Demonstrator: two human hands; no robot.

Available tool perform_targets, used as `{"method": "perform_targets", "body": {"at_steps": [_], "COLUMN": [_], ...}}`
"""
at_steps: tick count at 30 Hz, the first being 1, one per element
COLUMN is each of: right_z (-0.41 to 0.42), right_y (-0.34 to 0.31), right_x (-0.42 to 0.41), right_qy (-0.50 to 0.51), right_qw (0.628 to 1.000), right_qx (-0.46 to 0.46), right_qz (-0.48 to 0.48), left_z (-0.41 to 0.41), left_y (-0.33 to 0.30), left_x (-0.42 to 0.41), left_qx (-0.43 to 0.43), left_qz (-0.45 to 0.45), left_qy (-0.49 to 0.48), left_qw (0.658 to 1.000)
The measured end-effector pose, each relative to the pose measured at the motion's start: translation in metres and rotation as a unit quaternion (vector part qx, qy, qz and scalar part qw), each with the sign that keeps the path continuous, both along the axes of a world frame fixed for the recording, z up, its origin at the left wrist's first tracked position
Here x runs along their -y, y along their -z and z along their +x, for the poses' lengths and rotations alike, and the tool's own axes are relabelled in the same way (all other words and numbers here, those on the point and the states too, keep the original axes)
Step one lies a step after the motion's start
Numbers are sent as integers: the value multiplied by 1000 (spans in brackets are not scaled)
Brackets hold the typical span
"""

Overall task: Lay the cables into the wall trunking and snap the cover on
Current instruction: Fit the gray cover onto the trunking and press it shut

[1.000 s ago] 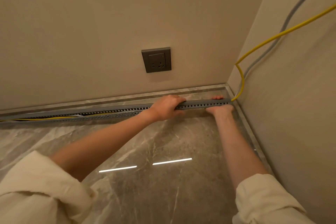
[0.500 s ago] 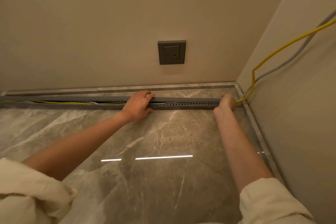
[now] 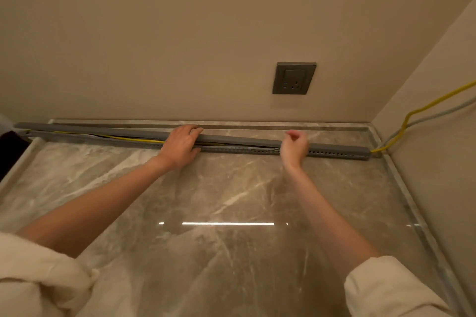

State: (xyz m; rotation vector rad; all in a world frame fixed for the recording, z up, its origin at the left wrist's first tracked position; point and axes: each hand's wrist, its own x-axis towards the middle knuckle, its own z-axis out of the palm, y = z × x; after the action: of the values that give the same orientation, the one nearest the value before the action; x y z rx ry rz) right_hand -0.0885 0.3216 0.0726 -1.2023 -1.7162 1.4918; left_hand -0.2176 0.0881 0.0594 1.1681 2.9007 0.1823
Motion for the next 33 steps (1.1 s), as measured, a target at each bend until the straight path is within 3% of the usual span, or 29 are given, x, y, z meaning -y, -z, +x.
{"method": "perform_targets", "body": {"at_steps": [6,9,13,17,27,33], "right_z": [-23,-36,-56,-80,-126,-143], "right_y": [16,22,22,20,14,13], "right_x": [73,100,124,141,167,177], "right_qy": [-158,-232,-366,-440,-487,-524], "right_qw": [981,950,849,763,704,699], "right_qx": [65,87,115,162,248,266], "right_qz": [90,187,363,445,453,407], "left_z": [-29,-45,-64,-80,-119,-136], "left_y": [-4,-6,-7,-8,-4,-1], "left_x": [56,79,103,119,153,170], "left_qx": [5,-1,8,29,101,130], "left_qz": [9,4,-14,-30,-49,-33], "left_qy": [-4,15,37,45,64,62], "left_qw": [1000,1000,999,998,992,989]}}
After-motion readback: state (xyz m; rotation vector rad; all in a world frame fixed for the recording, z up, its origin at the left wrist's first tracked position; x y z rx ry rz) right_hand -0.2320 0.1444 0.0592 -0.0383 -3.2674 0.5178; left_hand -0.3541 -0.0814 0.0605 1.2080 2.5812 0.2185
